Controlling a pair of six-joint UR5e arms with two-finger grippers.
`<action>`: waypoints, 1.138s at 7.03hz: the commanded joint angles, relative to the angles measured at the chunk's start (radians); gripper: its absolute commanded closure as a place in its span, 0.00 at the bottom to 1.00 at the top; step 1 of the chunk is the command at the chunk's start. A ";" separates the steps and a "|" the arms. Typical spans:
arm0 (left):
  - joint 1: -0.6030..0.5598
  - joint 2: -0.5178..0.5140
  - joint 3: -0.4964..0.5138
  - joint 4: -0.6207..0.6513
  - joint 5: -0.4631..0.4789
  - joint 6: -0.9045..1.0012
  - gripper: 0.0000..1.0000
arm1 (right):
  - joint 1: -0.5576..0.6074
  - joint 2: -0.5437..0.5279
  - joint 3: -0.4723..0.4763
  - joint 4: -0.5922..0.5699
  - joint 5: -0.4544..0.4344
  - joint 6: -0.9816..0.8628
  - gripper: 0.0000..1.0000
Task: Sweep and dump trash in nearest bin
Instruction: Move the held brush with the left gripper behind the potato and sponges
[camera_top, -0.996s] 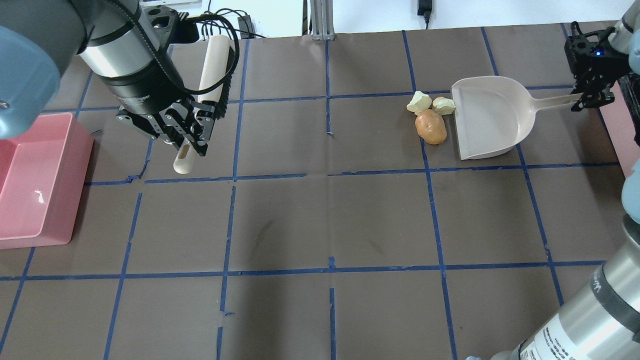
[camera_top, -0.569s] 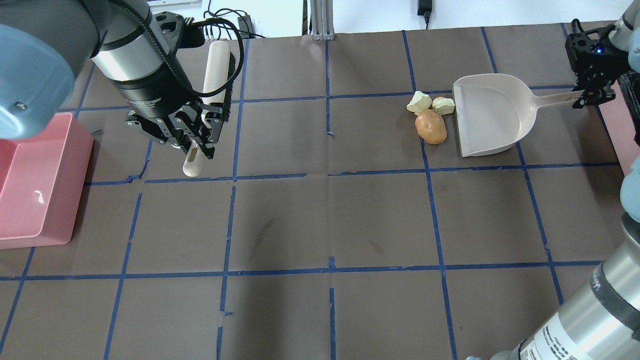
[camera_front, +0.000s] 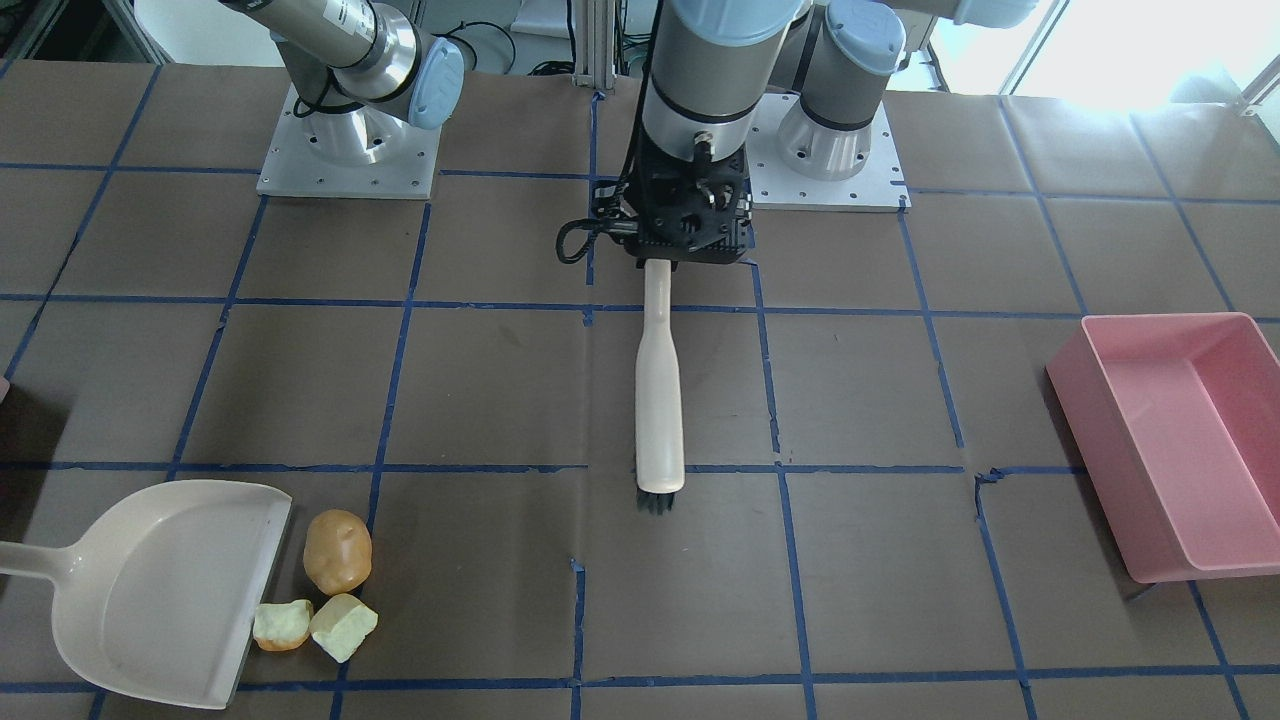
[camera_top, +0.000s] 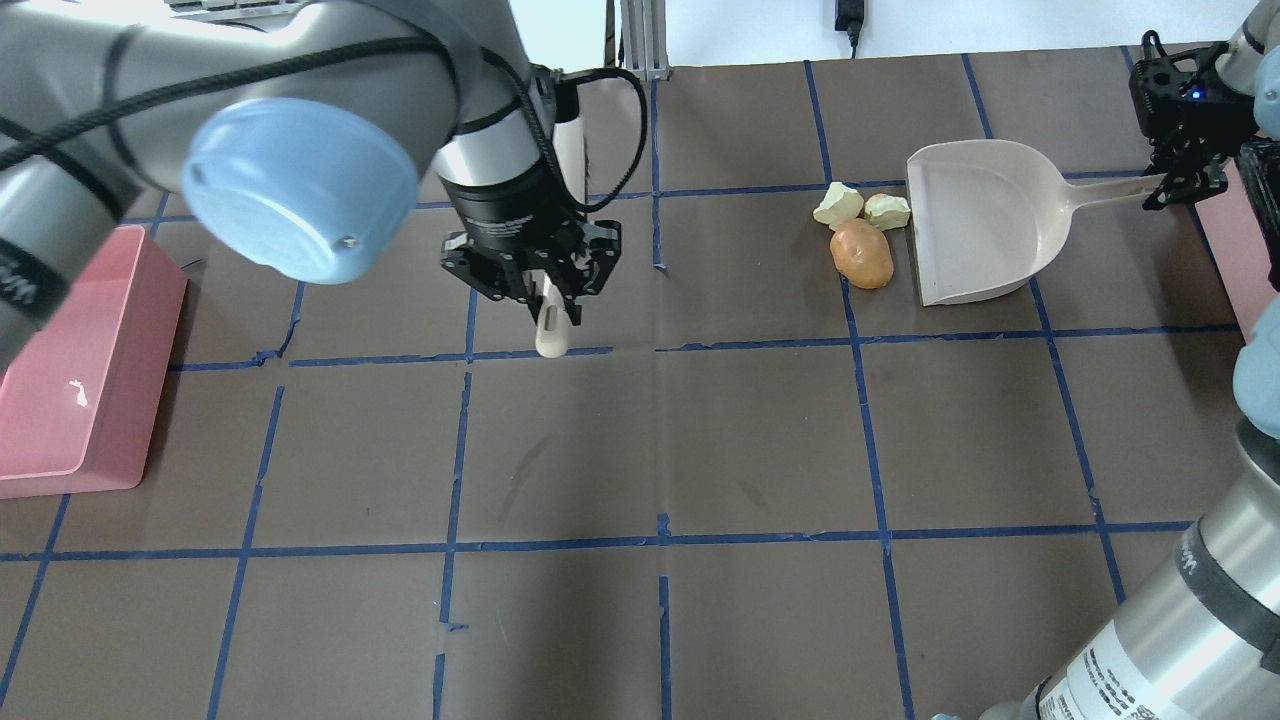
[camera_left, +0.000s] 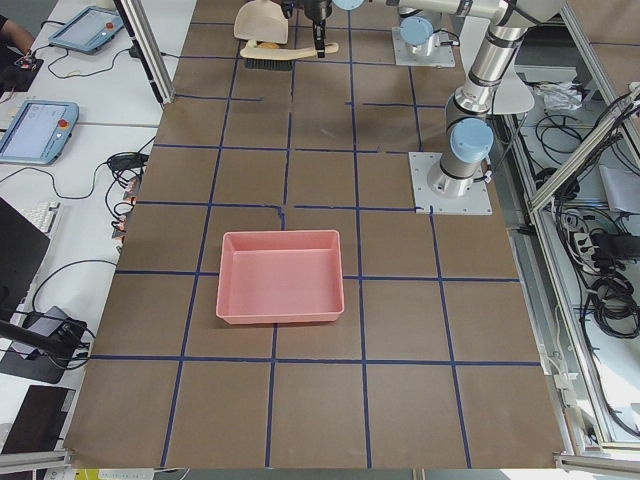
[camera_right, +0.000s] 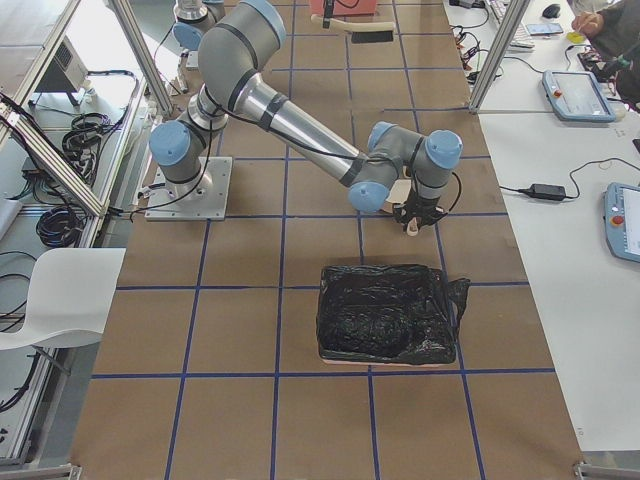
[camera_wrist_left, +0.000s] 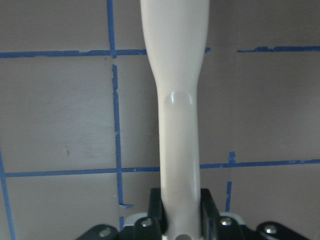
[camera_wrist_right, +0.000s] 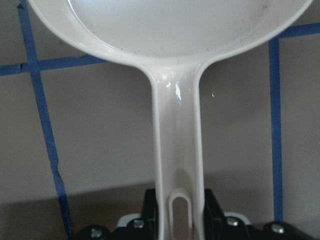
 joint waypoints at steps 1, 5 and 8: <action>-0.113 -0.183 0.130 0.072 -0.006 -0.263 1.00 | 0.009 0.004 0.000 0.006 0.001 0.002 0.94; -0.213 -0.515 0.470 0.120 -0.079 -0.722 1.00 | 0.012 0.013 0.002 0.003 0.002 0.005 0.94; -0.257 -0.608 0.470 0.266 -0.077 -0.848 1.00 | 0.012 0.013 0.004 0.006 0.002 0.005 0.94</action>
